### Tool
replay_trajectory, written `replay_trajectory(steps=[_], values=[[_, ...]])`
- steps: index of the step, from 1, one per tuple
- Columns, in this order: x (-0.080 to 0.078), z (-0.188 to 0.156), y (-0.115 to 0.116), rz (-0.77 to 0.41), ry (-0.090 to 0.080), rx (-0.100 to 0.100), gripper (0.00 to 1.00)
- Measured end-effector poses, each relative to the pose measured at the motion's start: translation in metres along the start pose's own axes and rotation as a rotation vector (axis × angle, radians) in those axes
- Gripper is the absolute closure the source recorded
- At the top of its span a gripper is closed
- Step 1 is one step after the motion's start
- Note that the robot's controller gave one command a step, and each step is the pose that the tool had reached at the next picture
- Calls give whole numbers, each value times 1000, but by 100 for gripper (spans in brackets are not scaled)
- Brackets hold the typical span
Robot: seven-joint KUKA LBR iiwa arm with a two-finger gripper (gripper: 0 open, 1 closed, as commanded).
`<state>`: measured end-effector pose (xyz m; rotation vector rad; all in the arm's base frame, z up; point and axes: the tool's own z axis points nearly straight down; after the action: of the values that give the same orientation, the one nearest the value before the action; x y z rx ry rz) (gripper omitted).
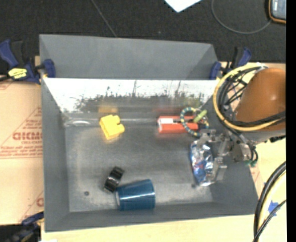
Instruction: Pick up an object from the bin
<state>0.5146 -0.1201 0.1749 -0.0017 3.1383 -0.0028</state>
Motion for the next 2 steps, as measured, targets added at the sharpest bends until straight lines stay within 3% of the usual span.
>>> replay_trajectory(steps=[1, 2], values=[[-4, 105, -27, -522, -1, -5, 0], [-18, 42, -33, -813, -5, 3, 0]])
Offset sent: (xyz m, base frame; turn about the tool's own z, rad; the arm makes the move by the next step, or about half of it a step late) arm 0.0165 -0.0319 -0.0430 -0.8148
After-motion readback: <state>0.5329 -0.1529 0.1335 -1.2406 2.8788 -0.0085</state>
